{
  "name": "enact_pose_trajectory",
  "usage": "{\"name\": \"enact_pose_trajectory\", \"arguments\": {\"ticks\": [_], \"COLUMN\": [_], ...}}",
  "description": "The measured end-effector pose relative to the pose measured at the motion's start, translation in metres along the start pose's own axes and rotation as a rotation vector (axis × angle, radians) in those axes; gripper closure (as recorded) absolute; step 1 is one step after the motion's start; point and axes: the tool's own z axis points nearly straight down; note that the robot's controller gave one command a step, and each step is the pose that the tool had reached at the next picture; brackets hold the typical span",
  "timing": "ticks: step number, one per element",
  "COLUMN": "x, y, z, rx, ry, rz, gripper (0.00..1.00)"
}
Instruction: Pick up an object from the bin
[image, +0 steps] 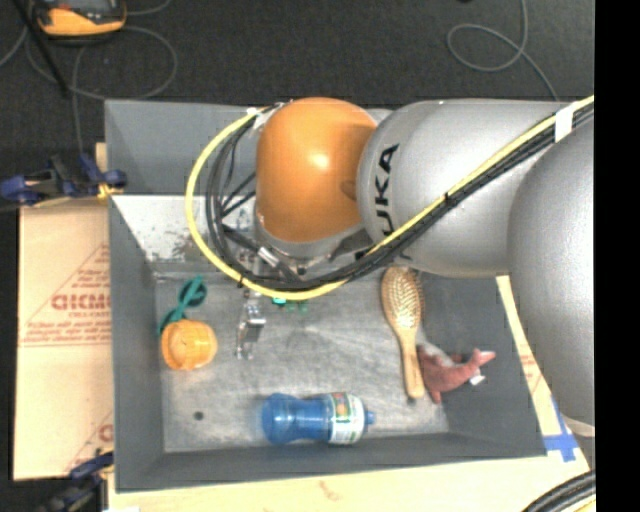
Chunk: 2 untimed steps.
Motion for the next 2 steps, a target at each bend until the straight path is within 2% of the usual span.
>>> {"name": "enact_pose_trajectory", "arguments": {"ticks": [1, 2], "x": [0.003, -0.018], "y": [0.022, 0.056], "z": [0.029, 0.118], "rx": [0.002, -0.003], "ry": [-0.009, -0.004], "rz": [-0.054, -0.177], "gripper": [0.0, 1.0]}}
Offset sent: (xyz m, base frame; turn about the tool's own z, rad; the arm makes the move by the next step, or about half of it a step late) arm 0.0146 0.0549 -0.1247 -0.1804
